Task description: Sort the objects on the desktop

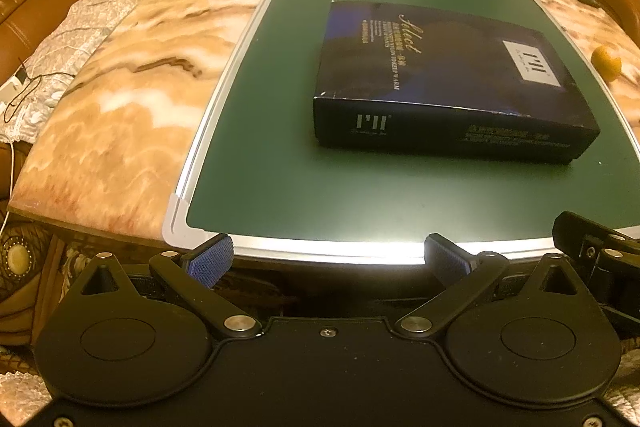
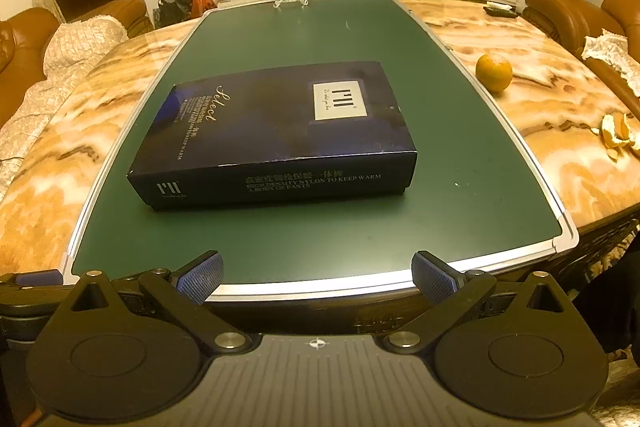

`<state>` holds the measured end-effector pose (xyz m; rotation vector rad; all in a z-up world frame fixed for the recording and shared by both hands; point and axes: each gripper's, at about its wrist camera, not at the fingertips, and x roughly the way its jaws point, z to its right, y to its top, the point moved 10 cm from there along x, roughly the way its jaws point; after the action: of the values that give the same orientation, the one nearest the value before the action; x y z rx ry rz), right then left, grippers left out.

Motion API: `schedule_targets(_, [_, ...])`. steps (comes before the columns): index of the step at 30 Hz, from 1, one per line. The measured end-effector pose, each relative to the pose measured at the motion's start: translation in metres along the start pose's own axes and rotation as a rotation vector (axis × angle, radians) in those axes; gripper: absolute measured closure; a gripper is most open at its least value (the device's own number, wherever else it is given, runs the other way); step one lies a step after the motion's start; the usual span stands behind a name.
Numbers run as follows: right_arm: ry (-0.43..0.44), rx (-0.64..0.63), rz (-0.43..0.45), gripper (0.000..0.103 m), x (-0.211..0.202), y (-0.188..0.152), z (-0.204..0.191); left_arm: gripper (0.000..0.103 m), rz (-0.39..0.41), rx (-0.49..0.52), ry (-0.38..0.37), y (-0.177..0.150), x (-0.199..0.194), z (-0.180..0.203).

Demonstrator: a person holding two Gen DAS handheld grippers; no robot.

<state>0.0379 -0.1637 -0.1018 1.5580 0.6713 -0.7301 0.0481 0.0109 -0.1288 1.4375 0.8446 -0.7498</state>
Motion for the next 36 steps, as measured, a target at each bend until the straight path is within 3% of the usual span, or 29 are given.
schedule_targets(36, [0.009, -0.004, -0.022, 0.000, 0.028, 0.012, 0.000, 0.000, -0.004, 0.029, 0.040, 0.017, 0.022, 0.005])
